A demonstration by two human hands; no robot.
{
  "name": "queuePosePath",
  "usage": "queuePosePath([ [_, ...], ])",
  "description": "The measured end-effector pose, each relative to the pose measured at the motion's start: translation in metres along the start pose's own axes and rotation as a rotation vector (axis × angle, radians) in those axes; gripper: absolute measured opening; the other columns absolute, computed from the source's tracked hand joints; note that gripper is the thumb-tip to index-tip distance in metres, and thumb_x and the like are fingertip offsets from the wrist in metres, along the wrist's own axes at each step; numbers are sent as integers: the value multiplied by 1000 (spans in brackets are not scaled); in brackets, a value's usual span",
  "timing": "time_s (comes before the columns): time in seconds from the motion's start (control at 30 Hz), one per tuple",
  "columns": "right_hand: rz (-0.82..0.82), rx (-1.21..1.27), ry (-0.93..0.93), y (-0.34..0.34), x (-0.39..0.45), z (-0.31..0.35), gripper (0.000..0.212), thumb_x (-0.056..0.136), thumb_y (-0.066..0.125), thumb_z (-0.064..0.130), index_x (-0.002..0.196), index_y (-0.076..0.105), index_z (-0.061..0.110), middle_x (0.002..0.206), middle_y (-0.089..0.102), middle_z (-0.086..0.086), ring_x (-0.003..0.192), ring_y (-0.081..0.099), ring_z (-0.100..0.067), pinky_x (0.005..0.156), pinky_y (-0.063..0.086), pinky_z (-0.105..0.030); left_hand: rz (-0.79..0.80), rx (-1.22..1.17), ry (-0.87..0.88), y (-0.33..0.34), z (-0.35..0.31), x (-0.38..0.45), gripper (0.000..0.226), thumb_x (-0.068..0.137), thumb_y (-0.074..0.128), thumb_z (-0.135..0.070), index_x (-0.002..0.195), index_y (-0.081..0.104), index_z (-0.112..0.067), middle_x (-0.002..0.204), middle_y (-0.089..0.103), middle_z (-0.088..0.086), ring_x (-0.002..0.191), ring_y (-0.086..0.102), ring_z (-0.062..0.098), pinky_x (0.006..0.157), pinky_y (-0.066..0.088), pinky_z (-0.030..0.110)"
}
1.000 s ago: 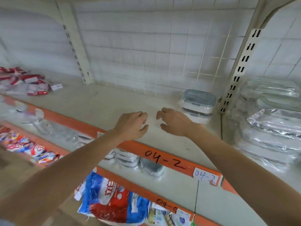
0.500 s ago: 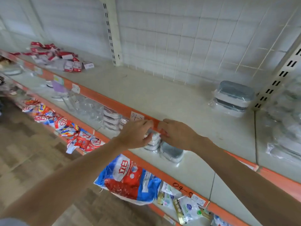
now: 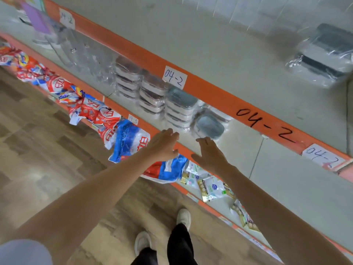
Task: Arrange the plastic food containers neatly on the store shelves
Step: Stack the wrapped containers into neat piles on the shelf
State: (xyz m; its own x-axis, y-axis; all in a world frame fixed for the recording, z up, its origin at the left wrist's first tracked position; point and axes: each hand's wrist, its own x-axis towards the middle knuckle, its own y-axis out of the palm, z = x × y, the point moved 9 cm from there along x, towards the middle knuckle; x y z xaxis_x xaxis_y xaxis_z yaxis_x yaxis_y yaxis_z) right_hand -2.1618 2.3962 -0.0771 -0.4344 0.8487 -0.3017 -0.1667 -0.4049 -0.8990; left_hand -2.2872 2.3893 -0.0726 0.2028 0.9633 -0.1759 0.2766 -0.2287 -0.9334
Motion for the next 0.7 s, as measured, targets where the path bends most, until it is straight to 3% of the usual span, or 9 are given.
queuePosePath([
  [0.27, -203, -73, 169, 13, 56, -79, 67, 87, 62, 41, 134, 33, 4, 136, 34, -11, 126, 31, -27, 101, 36, -38, -85, -28, 32, 59, -5, 54, 49, 91, 54, -32, 131, 44, -8, 129, 48, 10, 119, 46, 24, 99, 39, 38],
  [0.57, -227, -27, 265, 27, 118, -139, 113, 71, 75, 51, 149, 7, 5, 153, 13, -10, 141, 10, -28, 113, 22, -42, -160, -34, 97, 94, 4, 101, 42, 92, 51, -30, 126, 49, -5, 124, 52, 7, 116, 47, 22, 99, 40, 35],
  [0.7, -242, -8, 288, 24, 106, -148, 110, 65, 80, 49, 144, 17, 7, 140, 23, -11, 128, 23, -28, 106, 33, -39, -164, -43, 108, 89, -4, 113, 40, 91, 52, -26, 124, 49, -3, 123, 49, 8, 117, 44, 21, 97, 41, 32],
])
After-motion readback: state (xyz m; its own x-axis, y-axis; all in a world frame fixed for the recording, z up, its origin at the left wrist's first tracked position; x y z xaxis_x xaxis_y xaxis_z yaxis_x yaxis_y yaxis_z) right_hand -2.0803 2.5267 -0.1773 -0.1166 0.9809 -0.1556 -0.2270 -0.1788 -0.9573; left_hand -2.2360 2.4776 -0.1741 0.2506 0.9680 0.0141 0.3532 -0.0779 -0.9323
